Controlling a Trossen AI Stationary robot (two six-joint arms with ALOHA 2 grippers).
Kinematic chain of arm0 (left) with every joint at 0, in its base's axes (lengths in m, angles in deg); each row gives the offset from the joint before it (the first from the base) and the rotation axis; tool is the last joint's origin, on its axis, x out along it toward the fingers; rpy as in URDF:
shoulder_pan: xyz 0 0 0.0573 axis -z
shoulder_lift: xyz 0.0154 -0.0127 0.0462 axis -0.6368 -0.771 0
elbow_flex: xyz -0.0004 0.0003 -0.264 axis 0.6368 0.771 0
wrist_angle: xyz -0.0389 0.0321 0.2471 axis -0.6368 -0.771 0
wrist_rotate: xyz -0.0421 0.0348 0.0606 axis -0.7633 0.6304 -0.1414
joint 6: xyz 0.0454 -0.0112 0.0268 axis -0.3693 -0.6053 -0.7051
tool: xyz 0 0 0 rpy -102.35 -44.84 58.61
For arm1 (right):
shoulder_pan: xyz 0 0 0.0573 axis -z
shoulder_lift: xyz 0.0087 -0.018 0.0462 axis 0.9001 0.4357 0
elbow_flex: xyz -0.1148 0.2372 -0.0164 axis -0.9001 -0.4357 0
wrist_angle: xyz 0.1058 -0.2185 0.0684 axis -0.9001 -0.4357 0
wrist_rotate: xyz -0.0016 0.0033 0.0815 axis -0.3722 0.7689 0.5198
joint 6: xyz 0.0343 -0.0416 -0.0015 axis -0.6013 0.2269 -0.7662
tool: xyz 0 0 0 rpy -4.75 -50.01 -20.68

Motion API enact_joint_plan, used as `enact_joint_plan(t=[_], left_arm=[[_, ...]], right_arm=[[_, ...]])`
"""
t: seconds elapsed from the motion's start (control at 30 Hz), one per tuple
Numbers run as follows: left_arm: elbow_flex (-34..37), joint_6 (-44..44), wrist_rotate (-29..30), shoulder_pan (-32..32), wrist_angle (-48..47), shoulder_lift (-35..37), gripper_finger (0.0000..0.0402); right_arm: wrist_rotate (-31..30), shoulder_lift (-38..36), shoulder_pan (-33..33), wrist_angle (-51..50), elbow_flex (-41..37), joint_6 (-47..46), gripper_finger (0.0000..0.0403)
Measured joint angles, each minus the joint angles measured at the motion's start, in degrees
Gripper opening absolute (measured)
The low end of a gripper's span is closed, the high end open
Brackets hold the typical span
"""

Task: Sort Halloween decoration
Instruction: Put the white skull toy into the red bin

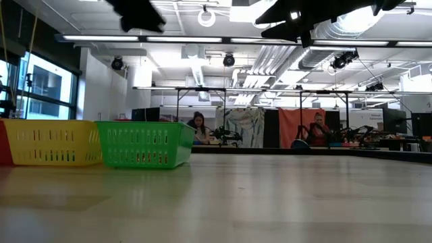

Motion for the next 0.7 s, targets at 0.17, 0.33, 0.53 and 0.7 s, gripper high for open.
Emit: enact_joint_plan(t=[0.17, 0.33, 0.53, 0.7], left_arm=[[0.1, -6.0, -2.8, 0.0, 9.3, -1.1, 0.0163], [0.0, -5.9, -2.8, 0.0, 10.0, -1.6, 0.0163], [0.1, 1.5, 2.9, -0.5, 9.5, -1.6, 0.0163], [-0.3, 6.7, 7.3, -8.4, 3.6, -2.0, 0.0163]], right_arm=[[0.0, 0.0, 0.0, 0.0, 0.0, 0.3, 0.0222], [0.0, 0.0, 0.0, 0.0, 0.0, 0.3, 0.0222], [0.0, 0.0, 0.0, 0.0, 0.0, 0.3, 0.0222], [0.0, 0.0, 0.0, -0.1, 0.0, 0.3, 0.0222]])
